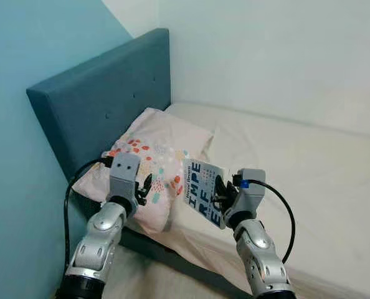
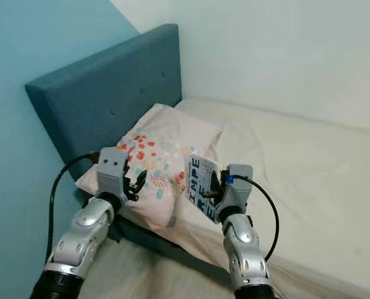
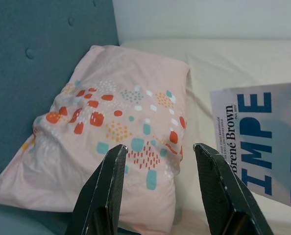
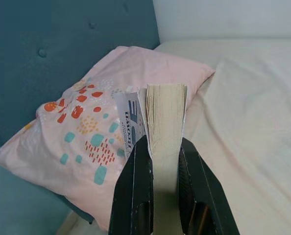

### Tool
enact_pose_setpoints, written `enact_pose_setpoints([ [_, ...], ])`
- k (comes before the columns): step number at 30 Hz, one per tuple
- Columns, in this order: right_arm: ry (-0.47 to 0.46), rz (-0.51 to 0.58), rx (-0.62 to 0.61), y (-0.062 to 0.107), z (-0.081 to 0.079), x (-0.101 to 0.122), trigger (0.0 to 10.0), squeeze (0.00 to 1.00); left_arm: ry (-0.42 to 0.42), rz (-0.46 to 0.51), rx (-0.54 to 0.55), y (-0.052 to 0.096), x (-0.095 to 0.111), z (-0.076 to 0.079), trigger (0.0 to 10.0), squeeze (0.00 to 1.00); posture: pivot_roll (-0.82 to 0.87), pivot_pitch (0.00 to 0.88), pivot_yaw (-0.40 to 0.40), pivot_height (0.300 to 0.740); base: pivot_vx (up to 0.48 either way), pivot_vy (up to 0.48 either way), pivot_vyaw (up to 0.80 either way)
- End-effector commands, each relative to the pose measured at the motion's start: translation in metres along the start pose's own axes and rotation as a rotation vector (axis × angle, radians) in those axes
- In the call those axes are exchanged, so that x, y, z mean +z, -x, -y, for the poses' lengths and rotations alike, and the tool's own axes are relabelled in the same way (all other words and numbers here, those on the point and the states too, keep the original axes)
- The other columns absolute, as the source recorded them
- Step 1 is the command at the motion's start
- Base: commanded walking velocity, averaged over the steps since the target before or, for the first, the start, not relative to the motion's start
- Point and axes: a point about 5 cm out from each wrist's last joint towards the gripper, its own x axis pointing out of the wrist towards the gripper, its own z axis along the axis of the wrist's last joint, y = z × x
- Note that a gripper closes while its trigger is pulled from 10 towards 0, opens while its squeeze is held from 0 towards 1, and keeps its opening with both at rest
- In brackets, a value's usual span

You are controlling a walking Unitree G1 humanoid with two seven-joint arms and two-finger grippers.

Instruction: Clean up the room

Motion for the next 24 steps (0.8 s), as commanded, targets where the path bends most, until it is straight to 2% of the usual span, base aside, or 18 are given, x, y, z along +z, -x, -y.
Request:
enact_pose_setpoints([
  [1, 0.002, 0.037, 0.006, -0.003, -0.0009, 0.0091, 10.0, 0.0, 0.021, -0.001, -0.01, 0.0024, -0.0033, 0.0026, 10.0, 0.0, 0.0, 0.0, -0.043, 0.74, 0.0, 0.0, 0.0],
  [7, 0.003, 0.033, 0.003, -0.0023, 0.0013, 0.0091, 10.0, 0.0, 0.033, 0.002, -0.025, 0.0033, -0.003, 0.0072, 10.0, 0.0, 0.0, 0.0, -0.048, 0.74, 0.0, 0.0, 0.0],
  [11, 0.005, 0.029, 0.004, -0.0021, 0.0023, 0.0091, 10.0, 0.0, 0.055, 0.009, -0.037, 0.0044, -0.0027, 0.0113, 10.0, 0.0, 0.0, 0.0, -0.054, 0.74, 0.295, 0.0, 0.0],
  [24, 0.006, 0.028, 0.008, -0.0021, 0.0013, 0.0095, 10.0, 0.0, 0.071, 0.008, -0.036, 0.0046, -0.0036, 0.0103, 10.0, 0.0, -0.01, 0.0, -0.054, 0.74, 0.331, 0.0, 0.0],
])
